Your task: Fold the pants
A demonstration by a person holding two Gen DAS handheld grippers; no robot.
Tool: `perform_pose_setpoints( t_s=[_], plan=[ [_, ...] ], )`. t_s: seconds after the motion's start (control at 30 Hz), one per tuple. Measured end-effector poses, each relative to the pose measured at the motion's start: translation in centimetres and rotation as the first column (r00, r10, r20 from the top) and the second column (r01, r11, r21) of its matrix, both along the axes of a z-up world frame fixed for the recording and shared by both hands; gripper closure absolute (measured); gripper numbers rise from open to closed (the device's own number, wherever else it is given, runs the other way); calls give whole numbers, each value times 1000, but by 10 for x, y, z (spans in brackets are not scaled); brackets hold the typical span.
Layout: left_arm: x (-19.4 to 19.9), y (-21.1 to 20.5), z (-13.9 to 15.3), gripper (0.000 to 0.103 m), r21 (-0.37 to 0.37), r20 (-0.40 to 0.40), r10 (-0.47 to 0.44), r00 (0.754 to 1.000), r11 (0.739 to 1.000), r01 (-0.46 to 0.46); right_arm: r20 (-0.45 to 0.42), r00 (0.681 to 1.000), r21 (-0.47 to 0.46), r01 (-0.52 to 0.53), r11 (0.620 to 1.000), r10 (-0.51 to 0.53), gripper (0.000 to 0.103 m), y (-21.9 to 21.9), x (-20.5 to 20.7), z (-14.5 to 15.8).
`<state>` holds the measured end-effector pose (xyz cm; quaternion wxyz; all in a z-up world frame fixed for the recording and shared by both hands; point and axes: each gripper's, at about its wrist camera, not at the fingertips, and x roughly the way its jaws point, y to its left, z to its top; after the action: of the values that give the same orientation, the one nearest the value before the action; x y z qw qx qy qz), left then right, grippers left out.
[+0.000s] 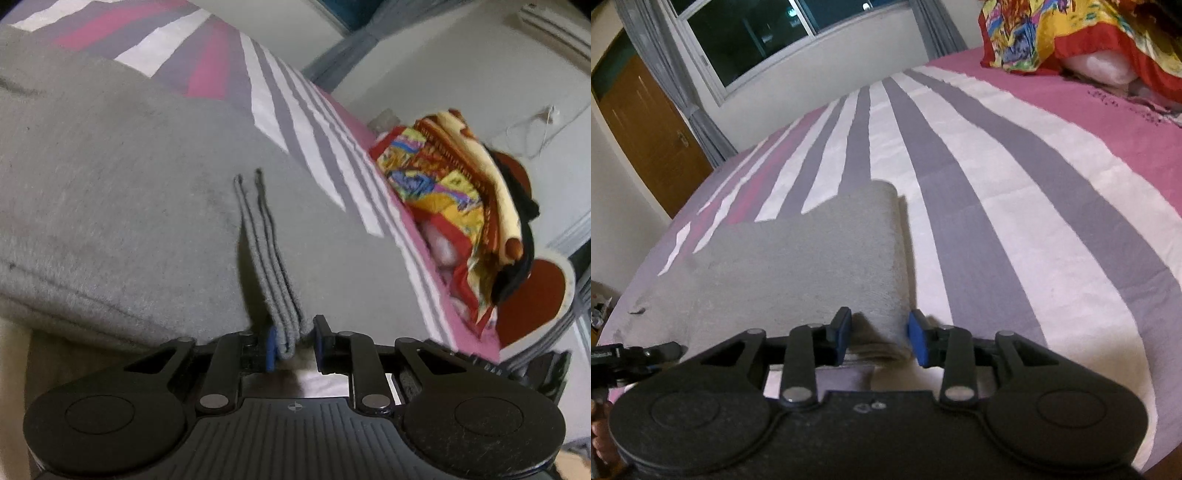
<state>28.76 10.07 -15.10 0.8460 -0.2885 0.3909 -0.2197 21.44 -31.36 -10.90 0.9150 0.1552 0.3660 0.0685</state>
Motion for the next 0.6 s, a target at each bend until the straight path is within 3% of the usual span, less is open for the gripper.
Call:
perform_pose_setpoints(
  t_s=[0.07,0.1,0.13,0.2,0.3,0.47,0.6],
  plan=[
    [-1,2,14,62,58,46,16,999,998,-19,24,1000,-3,-7,1000,7,68,0,-1,3],
    [0,3,22,49,75,75,21,997,997,-27,37,999,-9,-13,1000,13,68,0,-2,4],
    [2,8,27,46,76,88,27,996,997,-34,50,999,-18,-18,1000,19,68,-1,0,5],
    [19,10,29,46,105,74,24,997,994,-31,52,998,-21,-18,1000,19,68,-3,8,4],
    [50,6,21,46,208,24,17,1000,978,-21,49,999,-25,-16,1000,17,69,-7,35,2],
    [87,-9,26,46,253,51,15,999,967,-28,24,1000,-73,-9,997,11,69,-7,99,0],
    [112,-16,23,46,287,19,20,1000,958,-24,3,1000,-95,-29,995,29,67,-1,137,-2]
  ],
)
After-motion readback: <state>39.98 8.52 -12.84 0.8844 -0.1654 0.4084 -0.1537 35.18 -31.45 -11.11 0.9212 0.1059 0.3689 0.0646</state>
